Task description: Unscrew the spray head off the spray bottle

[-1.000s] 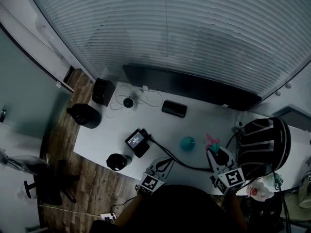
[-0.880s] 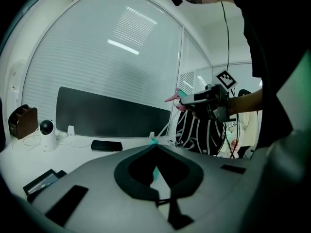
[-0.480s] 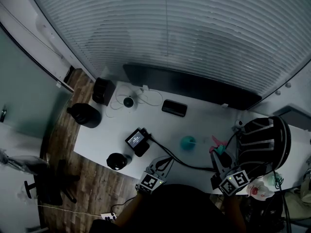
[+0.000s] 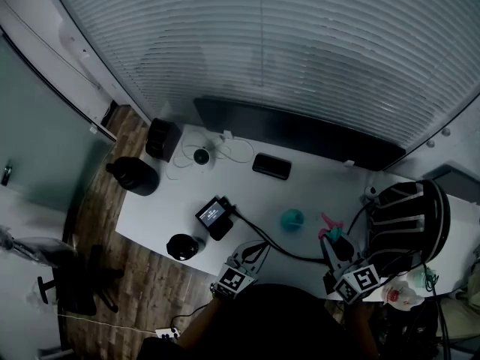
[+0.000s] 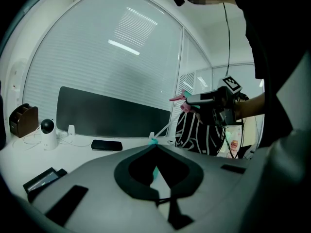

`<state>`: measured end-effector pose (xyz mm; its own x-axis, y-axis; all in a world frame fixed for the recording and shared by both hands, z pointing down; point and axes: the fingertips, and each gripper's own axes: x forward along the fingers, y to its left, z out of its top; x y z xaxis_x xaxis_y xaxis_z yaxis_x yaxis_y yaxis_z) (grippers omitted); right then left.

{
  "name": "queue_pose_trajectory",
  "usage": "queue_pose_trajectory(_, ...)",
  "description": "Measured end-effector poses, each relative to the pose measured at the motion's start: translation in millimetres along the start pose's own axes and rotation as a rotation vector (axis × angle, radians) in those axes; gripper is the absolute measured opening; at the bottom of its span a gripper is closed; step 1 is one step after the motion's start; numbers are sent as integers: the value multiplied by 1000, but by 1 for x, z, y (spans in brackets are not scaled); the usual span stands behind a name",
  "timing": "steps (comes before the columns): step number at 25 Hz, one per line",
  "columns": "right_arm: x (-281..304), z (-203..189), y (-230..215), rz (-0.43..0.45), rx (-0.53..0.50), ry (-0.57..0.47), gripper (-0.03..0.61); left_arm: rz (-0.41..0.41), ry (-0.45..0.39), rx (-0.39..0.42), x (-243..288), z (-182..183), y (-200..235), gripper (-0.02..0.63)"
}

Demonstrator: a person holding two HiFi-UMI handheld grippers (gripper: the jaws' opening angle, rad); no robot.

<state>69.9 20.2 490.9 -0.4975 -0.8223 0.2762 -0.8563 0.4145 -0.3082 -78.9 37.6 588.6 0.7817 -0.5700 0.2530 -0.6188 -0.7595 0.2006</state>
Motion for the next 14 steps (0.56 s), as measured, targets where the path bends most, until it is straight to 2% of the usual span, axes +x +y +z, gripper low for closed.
queue_pose_trajectory(14,4,0,-4,-26,-35,26,106,-4,20,-3,-2,-9,3,5)
